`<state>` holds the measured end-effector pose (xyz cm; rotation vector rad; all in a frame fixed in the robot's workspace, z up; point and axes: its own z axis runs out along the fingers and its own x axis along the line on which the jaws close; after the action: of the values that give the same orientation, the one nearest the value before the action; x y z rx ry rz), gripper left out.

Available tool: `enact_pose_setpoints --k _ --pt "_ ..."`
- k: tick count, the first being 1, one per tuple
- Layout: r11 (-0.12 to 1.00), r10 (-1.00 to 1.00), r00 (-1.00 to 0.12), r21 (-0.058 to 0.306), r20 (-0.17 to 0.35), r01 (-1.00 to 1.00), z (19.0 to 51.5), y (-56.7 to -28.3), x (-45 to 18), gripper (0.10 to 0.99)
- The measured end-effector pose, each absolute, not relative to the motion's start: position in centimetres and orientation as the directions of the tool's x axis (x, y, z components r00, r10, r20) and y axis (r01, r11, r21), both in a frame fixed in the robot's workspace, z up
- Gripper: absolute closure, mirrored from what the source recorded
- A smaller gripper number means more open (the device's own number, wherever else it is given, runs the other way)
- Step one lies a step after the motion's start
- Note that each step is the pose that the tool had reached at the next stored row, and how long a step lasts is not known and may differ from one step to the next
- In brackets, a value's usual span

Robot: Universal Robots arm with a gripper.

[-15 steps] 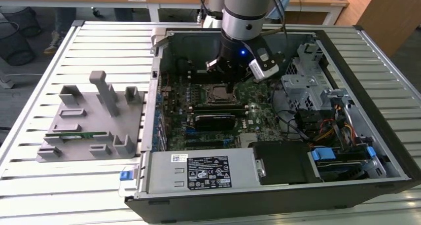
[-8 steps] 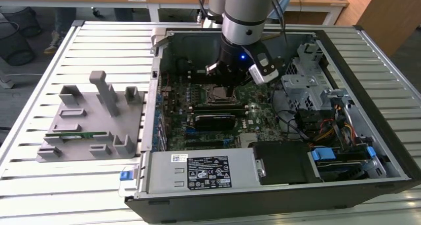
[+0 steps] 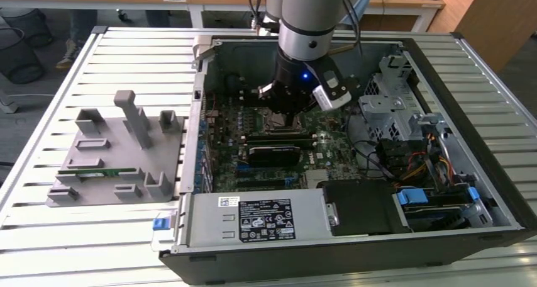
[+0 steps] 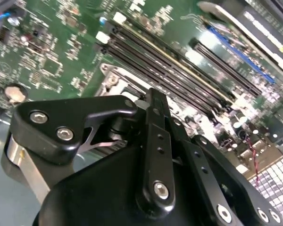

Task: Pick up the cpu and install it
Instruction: 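Install the second cpu locking lever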

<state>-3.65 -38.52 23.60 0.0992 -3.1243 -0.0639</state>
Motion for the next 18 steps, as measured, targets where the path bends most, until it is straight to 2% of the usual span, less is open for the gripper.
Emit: enact_pose_setpoints --k 18 --pt "0.997 -0.064 -0.998 0.043 0.026 -0.063 22.5 -38.6 -4.6 0.98"
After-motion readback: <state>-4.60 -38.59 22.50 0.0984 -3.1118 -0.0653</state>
